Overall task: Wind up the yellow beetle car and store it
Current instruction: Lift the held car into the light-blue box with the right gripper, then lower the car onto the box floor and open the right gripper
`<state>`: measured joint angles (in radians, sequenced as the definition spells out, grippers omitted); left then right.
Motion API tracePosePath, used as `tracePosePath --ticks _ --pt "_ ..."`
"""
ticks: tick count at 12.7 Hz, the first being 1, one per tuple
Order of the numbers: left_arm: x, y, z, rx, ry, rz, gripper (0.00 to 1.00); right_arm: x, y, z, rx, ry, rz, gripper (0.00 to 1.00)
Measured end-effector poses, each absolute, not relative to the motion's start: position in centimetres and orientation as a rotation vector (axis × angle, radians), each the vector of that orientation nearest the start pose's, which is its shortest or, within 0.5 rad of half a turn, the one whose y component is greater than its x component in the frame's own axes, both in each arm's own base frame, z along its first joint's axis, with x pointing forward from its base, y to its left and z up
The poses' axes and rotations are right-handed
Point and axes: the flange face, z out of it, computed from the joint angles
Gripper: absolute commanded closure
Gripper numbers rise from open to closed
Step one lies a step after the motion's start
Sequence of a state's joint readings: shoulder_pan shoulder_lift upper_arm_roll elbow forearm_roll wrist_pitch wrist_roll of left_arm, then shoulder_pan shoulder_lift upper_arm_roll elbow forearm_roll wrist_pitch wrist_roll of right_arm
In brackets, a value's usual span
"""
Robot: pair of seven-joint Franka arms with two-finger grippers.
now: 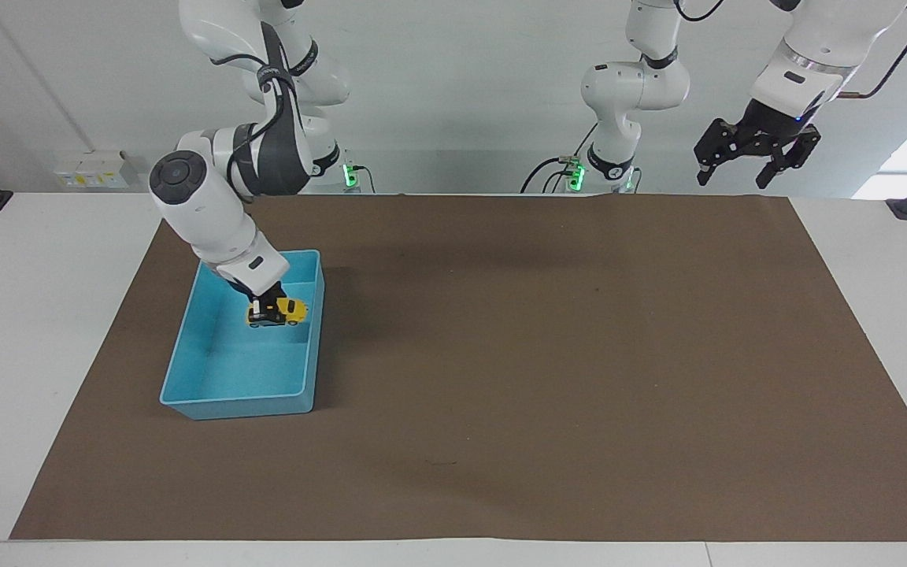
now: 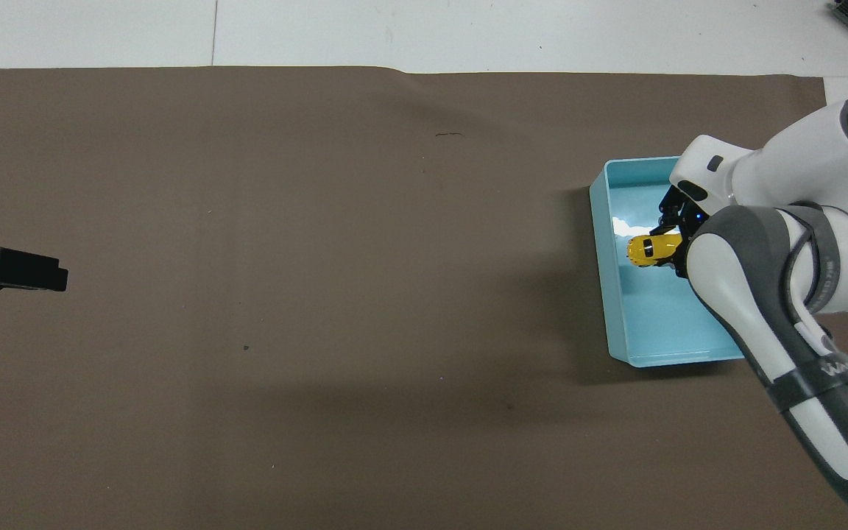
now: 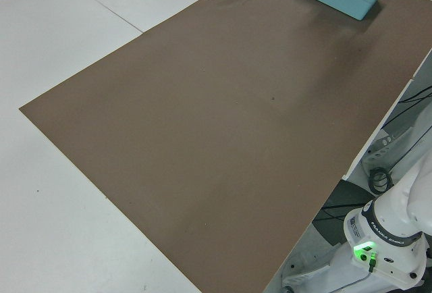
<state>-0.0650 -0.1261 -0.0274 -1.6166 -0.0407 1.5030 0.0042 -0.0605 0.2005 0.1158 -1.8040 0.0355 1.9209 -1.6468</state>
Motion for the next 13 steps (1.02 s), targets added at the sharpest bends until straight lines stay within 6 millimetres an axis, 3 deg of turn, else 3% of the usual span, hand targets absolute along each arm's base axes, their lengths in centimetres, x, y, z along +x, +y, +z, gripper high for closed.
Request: tracePosePath --ticks 3,8,13 --pt "50.5 -5.2 66.4 -3.175 0.158 -0.017 0.00 60.1 2.5 42.3 2.160 2.421 -0.038 0.91" --pt "50.5 -5.2 66.4 -3.175 0.158 -0.017 0.00 58.8 -1.7 41.2 2.155 2.412 -0.021 0.91" --pt "50.5 -5.2 66.4 -3.175 0.158 -0.017 0.00 57.9 -1.7 38.8 2.128 2.402 0.000 0.91"
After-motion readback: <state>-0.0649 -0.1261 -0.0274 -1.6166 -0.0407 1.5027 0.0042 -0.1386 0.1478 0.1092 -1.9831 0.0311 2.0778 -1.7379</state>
